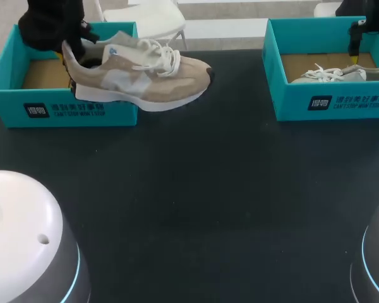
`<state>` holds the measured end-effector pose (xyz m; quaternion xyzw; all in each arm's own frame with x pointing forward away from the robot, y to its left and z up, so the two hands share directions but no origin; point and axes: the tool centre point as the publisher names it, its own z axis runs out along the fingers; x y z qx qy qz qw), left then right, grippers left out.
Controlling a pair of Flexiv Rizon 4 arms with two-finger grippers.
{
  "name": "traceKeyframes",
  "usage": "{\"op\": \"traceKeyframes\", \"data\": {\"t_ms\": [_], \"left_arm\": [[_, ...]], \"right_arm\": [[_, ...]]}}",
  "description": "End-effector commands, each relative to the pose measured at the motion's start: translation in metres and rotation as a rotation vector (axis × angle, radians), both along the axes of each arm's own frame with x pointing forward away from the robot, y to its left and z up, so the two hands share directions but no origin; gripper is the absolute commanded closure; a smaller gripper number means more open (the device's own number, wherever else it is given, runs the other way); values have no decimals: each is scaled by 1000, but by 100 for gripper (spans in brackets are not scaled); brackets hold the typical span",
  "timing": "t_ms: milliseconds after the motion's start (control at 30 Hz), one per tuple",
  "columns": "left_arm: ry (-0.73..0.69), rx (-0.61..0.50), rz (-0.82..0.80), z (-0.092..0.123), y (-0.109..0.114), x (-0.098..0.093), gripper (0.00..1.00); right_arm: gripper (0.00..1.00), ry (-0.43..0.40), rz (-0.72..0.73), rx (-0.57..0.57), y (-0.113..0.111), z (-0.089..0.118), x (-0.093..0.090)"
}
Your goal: Take the shoe out of the shoebox, open the shoe tongue, remove and reinsert the insole, then place the shoe into the shoebox
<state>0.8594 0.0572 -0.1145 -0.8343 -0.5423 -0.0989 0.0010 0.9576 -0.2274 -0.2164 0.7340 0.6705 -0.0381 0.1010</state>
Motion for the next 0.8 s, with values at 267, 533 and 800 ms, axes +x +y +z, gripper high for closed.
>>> {"op": "traceKeyframes", "data": {"t_ms": [267, 533, 800], "left_arm": [[-187, -83, -35, -1, 4, -4, 100], [-176, -88, -21, -6, -2, -12, 100], [-149, -122, -17, -19, -37, -44, 100]], "right_arm": [[0, -2, 0, 1, 0, 0, -1], [0, -2, 0, 1, 0, 0, -1], [0, -2, 0, 1, 0, 0, -1]]}}
